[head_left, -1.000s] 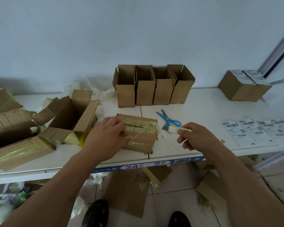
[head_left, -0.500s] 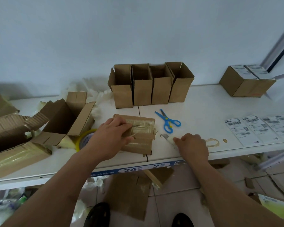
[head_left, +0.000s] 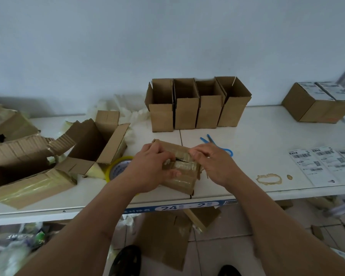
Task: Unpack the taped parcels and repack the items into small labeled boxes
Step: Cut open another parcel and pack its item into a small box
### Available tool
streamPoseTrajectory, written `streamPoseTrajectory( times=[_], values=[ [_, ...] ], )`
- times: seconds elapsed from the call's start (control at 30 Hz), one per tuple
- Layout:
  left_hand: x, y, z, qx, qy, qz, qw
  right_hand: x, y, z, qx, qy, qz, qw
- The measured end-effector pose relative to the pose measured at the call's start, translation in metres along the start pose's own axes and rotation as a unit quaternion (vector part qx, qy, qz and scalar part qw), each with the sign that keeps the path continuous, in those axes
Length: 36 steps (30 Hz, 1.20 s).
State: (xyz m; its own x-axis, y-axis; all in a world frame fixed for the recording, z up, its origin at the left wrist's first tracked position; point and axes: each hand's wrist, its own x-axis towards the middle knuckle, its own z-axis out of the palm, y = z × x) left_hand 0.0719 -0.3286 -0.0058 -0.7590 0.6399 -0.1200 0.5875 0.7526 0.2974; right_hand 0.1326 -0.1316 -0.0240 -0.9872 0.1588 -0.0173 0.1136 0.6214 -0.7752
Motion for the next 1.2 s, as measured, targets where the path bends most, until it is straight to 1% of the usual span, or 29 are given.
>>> streamPoseTrajectory(
  times=[0.07, 0.2, 0.27, 0.37, 0.4, 0.47, 0.57, 0.63, 0.67, 0.73, 0.8, 0.87, 0.9, 0.97, 1.0, 1.2],
  values=[
    [-0.001, 0.0, -0.002, 0.012, -0.014, 0.004, 1.0, 0.0, 0.0, 0.001, 0.003, 0.001, 0.016, 1.0],
    [-0.002, 0.002, -0.004, 0.041, -0.031, 0.013, 0.999, 0.0, 0.0, 0.004, -0.007, 0.001, 0.02, 1.0],
    [-0.001, 0.002, -0.006, -0.004, -0.024, 0.015, 1.0, 0.0, 0.001, 0.005, -0.013, 0.002, 0.032, 0.999],
    [0.0, 0.0, -0.009, -0.114, 0.01, 0.016, 0.993, 0.001, 0.004, 0.006, -0.014, 0.005, 0.049, 0.999],
    [-0.001, 0.0, -0.009, -0.131, 0.024, 0.02, 0.991, 0.001, 0.003, 0.005, -0.014, 0.005, 0.056, 0.998],
    [-0.005, 0.0, -0.01, -0.102, 0.068, 0.03, 0.992, 0.002, 0.002, 0.003, -0.021, -0.004, 0.061, 0.998],
    [-0.014, -0.008, -0.014, 0.004, 0.151, 0.029, 0.988, 0.0, -0.005, 0.001, -0.022, -0.02, 0.05, 0.998],
    [-0.021, -0.016, -0.016, 0.054, 0.178, 0.031, 0.982, -0.001, -0.011, 0.001, -0.025, -0.008, 0.048, 0.999],
    [-0.024, -0.018, -0.016, 0.079, 0.165, 0.031, 0.983, -0.001, -0.015, 0.002, -0.036, 0.001, 0.05, 0.998],
    [-0.029, -0.021, -0.013, 0.098, 0.101, 0.028, 0.99, 0.0, -0.025, 0.006, -0.082, 0.018, 0.055, 0.995],
    [-0.033, -0.024, -0.009, 0.085, 0.033, 0.026, 0.996, 0.001, -0.031, 0.013, -0.132, 0.031, 0.071, 0.988],
    [-0.035, -0.027, -0.007, 0.031, 0.009, 0.006, 0.999, 0.003, -0.034, 0.018, -0.158, 0.039, 0.082, 0.983],
    [-0.035, -0.029, -0.007, -0.015, 0.019, -0.017, 1.0, 0.004, -0.034, 0.019, -0.163, 0.04, 0.083, 0.982],
    [-0.03, -0.03, -0.007, -0.101, 0.069, -0.057, 0.991, 0.005, -0.033, 0.019, -0.164, 0.038, 0.079, 0.983],
    [-0.027, -0.029, -0.005, -0.117, 0.088, -0.068, 0.987, 0.006, -0.032, 0.019, -0.165, 0.037, 0.077, 0.983],
    [-0.01, -0.017, 0.014, -0.074, 0.127, -0.062, 0.987, 0.004, -0.036, 0.012, -0.207, 0.047, 0.059, 0.975]
  ],
)
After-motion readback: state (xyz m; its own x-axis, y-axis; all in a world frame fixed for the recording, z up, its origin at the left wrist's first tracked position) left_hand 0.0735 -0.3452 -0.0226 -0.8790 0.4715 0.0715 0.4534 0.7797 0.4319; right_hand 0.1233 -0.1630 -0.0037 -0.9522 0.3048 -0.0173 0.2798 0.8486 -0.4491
